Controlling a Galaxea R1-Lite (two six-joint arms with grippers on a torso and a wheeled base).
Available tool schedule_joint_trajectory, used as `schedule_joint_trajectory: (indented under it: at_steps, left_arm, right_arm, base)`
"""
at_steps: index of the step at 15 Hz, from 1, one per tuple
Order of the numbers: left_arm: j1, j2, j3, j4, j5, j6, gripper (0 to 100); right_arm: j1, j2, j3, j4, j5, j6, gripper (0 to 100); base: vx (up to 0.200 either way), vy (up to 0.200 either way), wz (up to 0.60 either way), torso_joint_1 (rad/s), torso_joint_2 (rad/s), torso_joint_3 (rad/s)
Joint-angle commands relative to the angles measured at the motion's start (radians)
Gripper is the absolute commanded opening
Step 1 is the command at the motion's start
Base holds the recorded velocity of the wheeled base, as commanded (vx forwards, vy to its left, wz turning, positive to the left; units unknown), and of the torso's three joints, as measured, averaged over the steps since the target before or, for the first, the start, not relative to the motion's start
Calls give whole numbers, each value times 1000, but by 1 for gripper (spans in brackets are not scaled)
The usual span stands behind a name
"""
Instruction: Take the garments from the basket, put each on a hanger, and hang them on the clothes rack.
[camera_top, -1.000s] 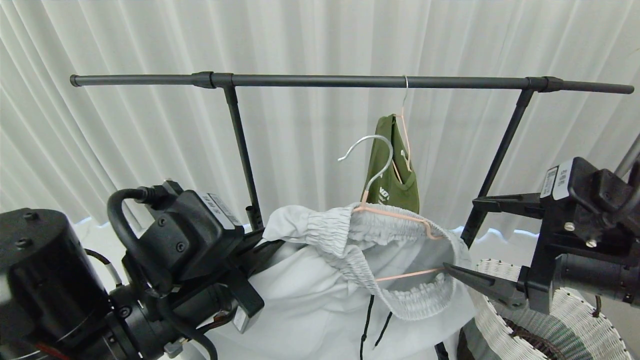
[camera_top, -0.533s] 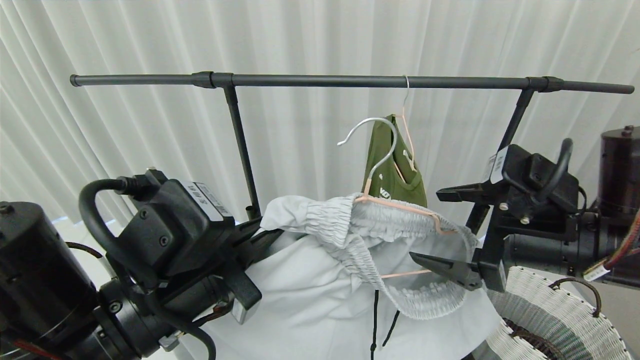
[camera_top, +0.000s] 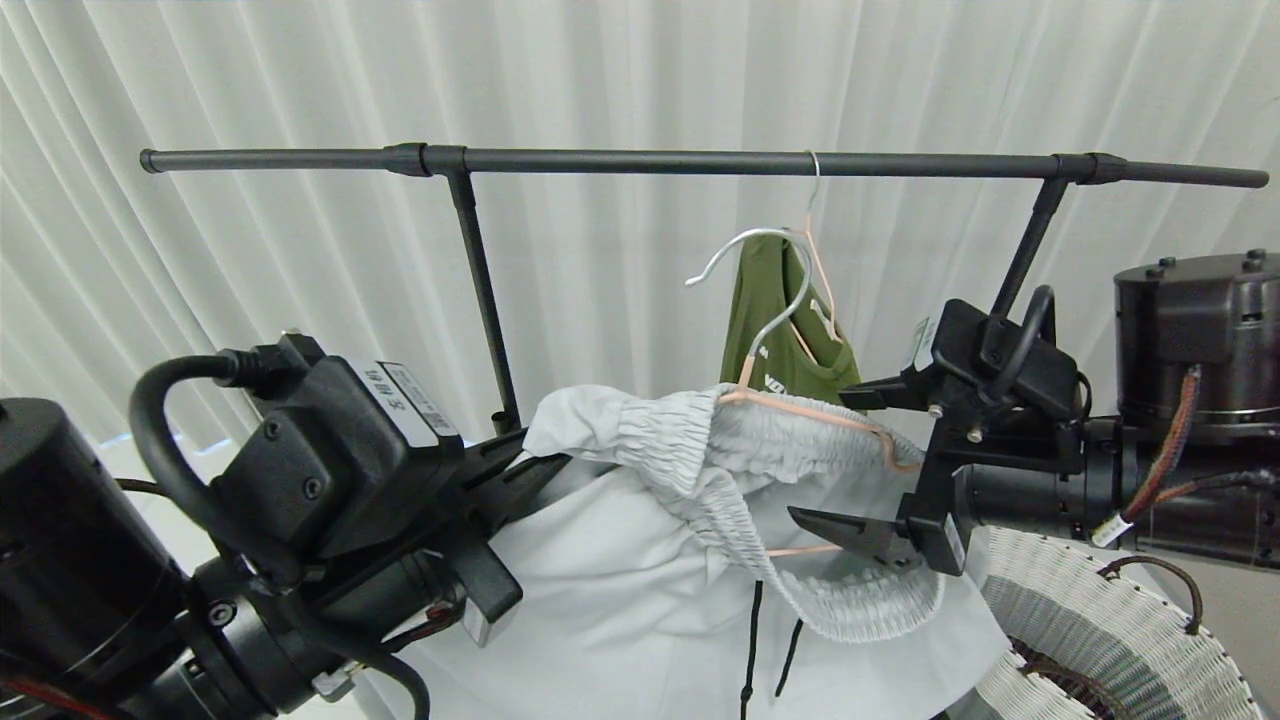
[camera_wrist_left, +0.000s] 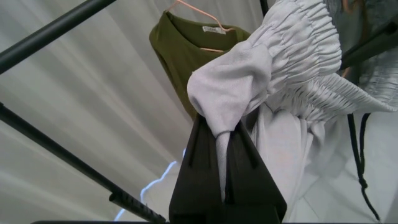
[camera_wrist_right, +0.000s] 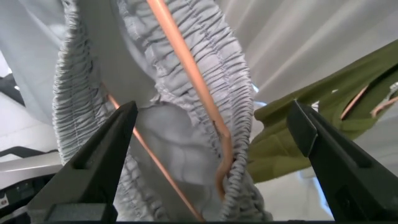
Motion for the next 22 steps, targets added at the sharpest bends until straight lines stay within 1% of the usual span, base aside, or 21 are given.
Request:
schedule_joint_trajectory:
  at_steps: [1,2,3,9,14,15,18,20,22]
  left_arm:
    - [0,-2,0,0,-4,1,0]
    - [0,-3,0,0,-6,1,0]
    - [0,-5,0,0,-6,1,0]
    - [0,-5,1,0,-6,1,0]
    - [0,1,3,0,-6,28,0]
    - [0,1,5,0,-6,28,100]
    - [13,0,5,0,-6,28,100]
    - [16,-8,1,0,-6,21,100]
    - [16,-26,11,0,-6,19,100]
  right_arm:
    - [3,6,-2,-2,0,0,100]
    - [3,6,0,-2,0,0,100]
    - [3,4,0,-2,0,0,0]
    - [-4,6,-2,-13,-7,3,0]
    - [-11,-1,-3,-67,-14,-3,0]
    - [-11,-4,-3,-70,-14,-8,0]
    - [-14,-36,-9,-77,-15,-83,0]
    - [-40,-59,-9,-77,-29,-134,0]
    - [-80,-76,-9,-77,-58,-138,0]
  base:
    - [0,0,0,0,0,0]
    - [0,0,0,0,0,0]
    - [0,0,0,0,0,0]
    - [0,0,0,0,0,0]
    - [0,0,0,0,0,0]
    - [0,0,0,0,0,0]
    - [0,0,0,0,0,0]
    - [0,0,0,0,0,0]
    - [0,0,0,0,0,0]
